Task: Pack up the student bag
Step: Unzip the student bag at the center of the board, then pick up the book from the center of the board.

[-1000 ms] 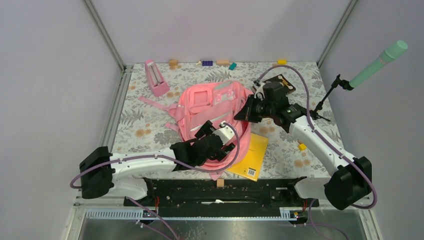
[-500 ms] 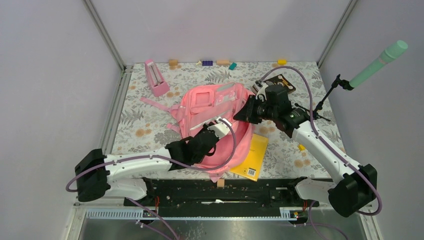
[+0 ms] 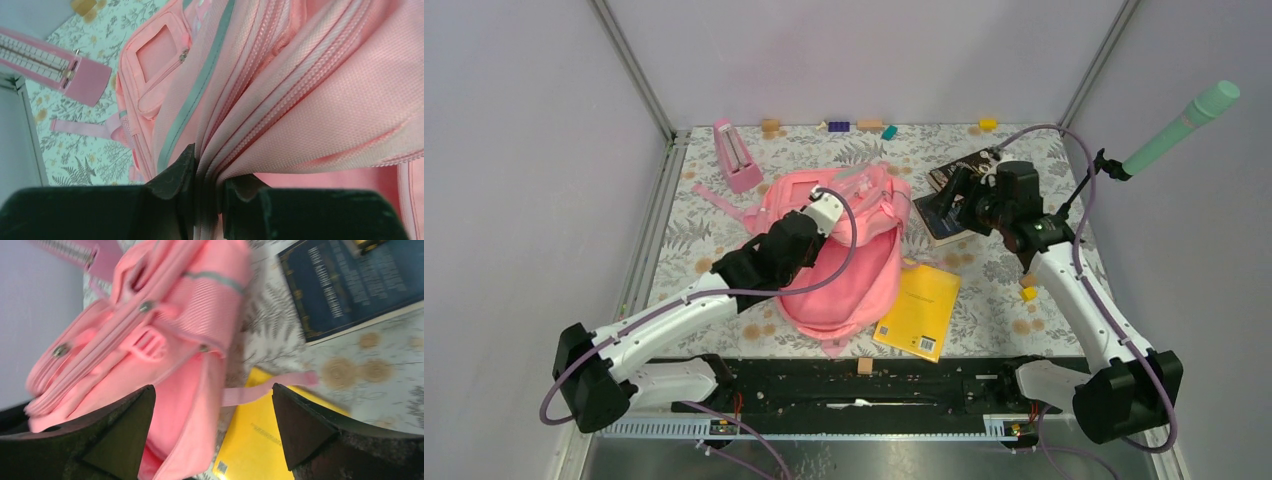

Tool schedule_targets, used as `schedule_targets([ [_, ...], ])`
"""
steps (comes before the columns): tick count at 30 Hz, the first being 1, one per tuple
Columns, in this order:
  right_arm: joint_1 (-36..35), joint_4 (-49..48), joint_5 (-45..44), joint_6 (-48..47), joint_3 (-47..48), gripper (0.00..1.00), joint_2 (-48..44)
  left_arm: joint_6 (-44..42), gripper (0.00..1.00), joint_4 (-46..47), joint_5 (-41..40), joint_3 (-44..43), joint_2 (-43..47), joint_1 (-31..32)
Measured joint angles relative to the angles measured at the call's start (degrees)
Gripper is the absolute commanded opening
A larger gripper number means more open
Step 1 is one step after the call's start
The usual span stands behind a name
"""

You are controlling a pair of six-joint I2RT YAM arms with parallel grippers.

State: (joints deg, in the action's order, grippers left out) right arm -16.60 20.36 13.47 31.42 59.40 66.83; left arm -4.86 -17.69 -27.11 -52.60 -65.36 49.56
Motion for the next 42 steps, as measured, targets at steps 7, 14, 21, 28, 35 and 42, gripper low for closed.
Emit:
schedule_targets([
  [7,10.01,-4.94,-4.50,1.73,-1.92,0.91,3.17,1.79,0.00,-6.80,1.53,-1.29,3.56,-2.40],
  [14,15.43,-17.29,-9.57,7.45,-4.63,0.88,14.12,1.95,0.00,-9.92,3.17,-1.81,3.69,-2.56],
  [21,19.61,-24.65,-12.13,12.20,-3.10,0.88,24.96,1.97,0.00,-11.15,5.01,-2.40,3.69,-2.58],
  [28,24.35,-27.19,-12.57,13.60,2.62,0.86,34.07,2.67,0.01,-12.31,7.39,-3.19,3.69,-3.63],
  [35,26.23,-29.42,-12.50,14.99,9.27,0.84,41.27,3.98,0.01,-12.72,10.10,-3.80,3.69,-5.25],
  [42,26.51,-31.36,-12.63,17.25,11.76,0.85,44.46,5.03,0.01,-13.09,12.33,-4.46,3.69,-6.62],
])
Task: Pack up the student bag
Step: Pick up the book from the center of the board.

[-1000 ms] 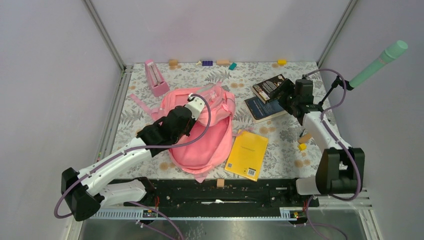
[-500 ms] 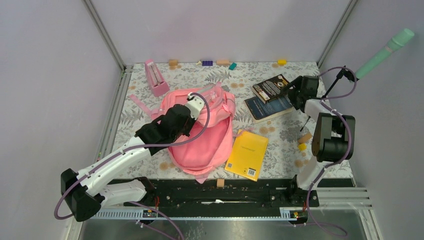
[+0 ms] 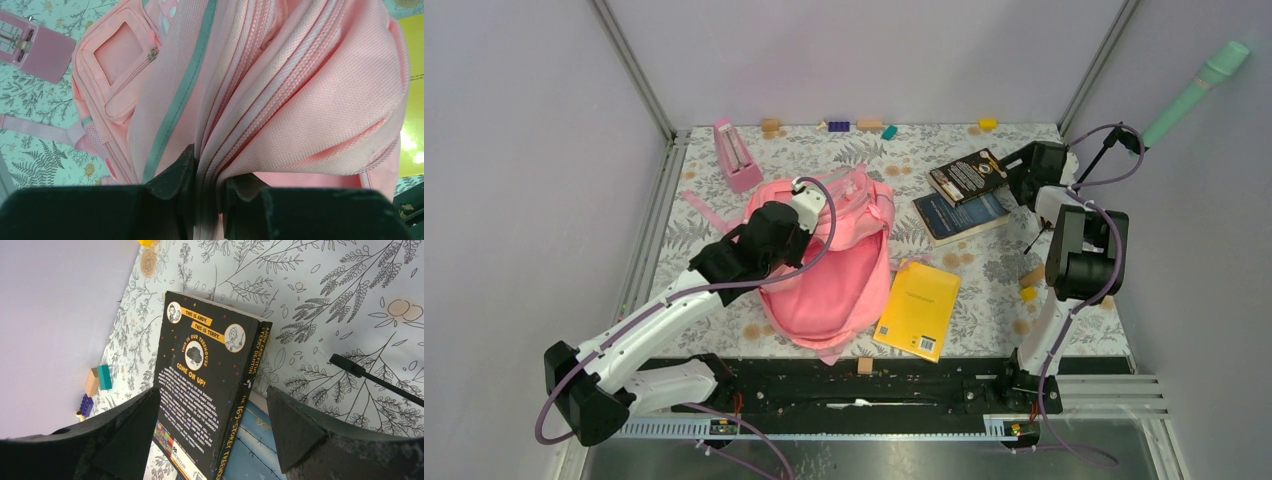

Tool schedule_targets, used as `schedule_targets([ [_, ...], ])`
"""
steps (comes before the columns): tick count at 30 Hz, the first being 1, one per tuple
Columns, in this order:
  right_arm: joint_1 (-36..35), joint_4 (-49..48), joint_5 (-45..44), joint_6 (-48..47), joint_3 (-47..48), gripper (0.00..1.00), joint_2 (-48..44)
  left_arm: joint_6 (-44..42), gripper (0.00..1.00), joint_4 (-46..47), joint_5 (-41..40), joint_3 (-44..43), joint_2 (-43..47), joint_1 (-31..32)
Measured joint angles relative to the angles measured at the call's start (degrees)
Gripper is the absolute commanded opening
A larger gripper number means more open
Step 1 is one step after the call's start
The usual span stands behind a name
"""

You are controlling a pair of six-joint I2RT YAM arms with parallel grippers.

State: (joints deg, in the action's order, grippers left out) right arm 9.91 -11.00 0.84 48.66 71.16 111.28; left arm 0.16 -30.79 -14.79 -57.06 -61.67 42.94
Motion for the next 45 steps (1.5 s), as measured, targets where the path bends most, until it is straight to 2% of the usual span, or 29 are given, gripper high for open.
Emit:
schedule_targets([
  [14,-1.97,3.32,-1.55,4.63,3.45,0.80,3.63,1.01,0.01,-0.02,1.60,-0.22,0.13,-0.68],
  [29,-3.48,15.21,-7.02,10.27,10.36,0.82,8.15,1.49,0.01,-0.11,2.10,-0.22,1.68,-0.79],
  [35,-3.76,15.65,-8.57,12.59,10.62,0.84,8.76,1.49,0.01,-0.11,2.14,-0.22,1.70,-0.90],
  [45,-4.09,15.02,-8.76,14.53,12.98,0.71,11.21,1.49,0.01,-0.11,2.19,-0.22,1.75,-1.05],
])
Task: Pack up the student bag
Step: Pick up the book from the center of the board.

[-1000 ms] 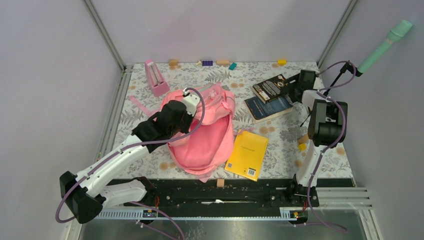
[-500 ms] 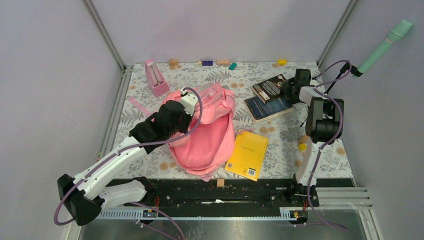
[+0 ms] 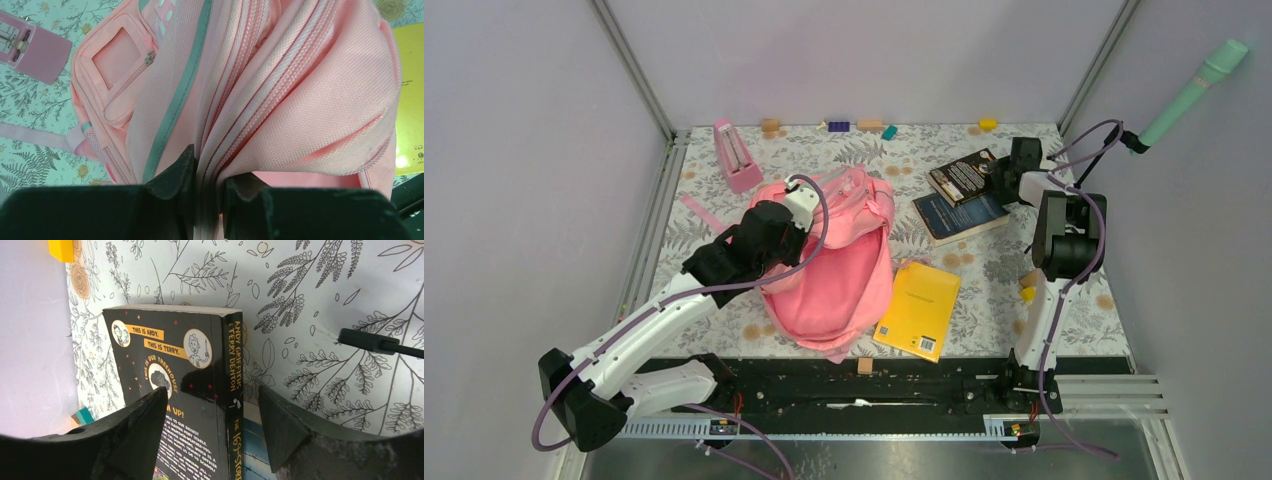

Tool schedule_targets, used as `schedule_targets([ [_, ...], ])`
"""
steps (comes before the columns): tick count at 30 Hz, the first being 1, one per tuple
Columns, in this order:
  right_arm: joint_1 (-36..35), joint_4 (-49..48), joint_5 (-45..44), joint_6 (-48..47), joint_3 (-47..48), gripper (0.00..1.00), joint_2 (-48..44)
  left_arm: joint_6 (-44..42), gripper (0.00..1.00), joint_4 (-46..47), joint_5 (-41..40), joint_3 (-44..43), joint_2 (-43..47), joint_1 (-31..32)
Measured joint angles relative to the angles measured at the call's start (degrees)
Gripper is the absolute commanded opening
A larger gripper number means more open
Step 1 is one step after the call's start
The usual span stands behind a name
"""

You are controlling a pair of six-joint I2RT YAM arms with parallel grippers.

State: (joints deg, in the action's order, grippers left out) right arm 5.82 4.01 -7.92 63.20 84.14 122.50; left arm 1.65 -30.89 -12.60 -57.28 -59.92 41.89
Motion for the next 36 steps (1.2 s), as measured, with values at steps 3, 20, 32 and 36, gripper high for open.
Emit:
schedule_targets([
  [3,-0.02,-1.36,0.31,1.33,0.00,0.58,0.55,0.00,0.01,0.00,0.02,0.00,0.02,0.00],
  [20,-1.20,-14.21,4.59,-1.01,-6.73,0.00,-3.08,0.17,0.01,-0.07,0.09,0.00,0.74,-0.17],
  [32,-2.36,-12.57,9.73,-14.25,-15.02,0.00,-24.79,0.17,0.01,-0.11,0.26,0.00,1.09,-0.52],
  [36,-2.73,-12.04,12.41,-17.70,-17.27,0.00,-31.89,0.15,0.01,-0.11,0.61,0.00,1.09,-0.76],
])
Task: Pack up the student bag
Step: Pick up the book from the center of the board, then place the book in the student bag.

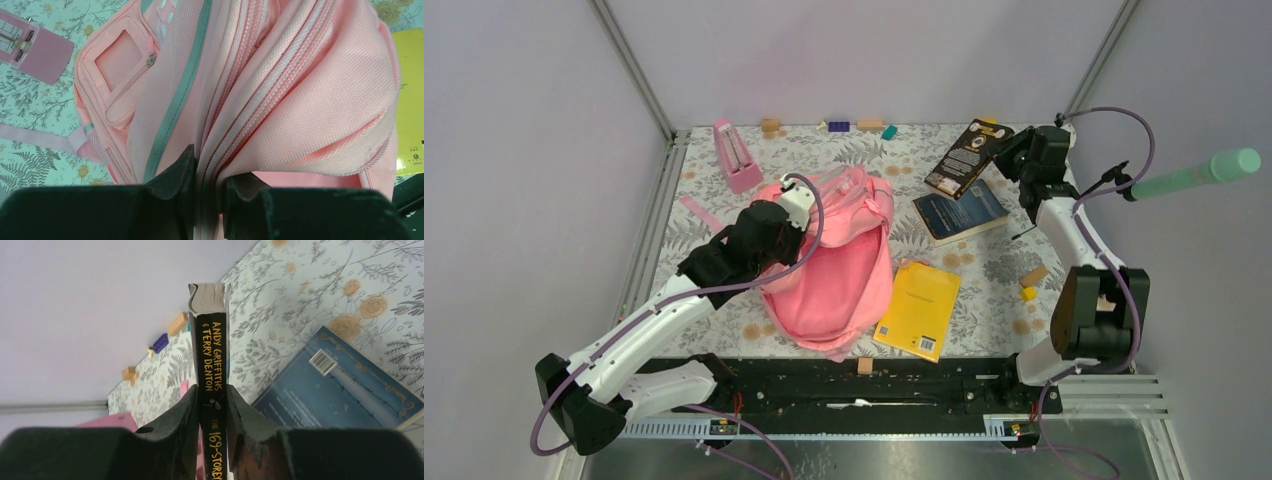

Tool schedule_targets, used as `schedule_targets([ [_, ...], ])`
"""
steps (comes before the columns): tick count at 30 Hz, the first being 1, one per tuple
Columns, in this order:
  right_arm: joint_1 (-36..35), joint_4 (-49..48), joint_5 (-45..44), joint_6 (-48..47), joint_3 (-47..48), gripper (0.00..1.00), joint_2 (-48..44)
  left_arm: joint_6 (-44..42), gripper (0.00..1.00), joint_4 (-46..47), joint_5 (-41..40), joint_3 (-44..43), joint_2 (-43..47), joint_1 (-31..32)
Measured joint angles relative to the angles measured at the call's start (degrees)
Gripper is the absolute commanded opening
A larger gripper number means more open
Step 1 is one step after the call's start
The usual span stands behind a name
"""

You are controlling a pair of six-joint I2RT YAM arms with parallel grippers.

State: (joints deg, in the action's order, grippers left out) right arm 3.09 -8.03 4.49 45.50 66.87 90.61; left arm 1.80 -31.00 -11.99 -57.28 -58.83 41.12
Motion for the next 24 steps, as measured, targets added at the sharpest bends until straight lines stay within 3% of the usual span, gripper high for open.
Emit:
schedule_targets([
  [13,-6.62,12.59,11.61,-8.09,-2.51,0.00,-11.41,0.04,0.01,0.04,2.01,0.00,-0.20,-1.42],
  [24,-9.46,23.45,21.55,-9.66,-5.16,0.00,-32.94,0.85,0.01,0.28,6.67,-0.02,-2.19,-3.54],
])
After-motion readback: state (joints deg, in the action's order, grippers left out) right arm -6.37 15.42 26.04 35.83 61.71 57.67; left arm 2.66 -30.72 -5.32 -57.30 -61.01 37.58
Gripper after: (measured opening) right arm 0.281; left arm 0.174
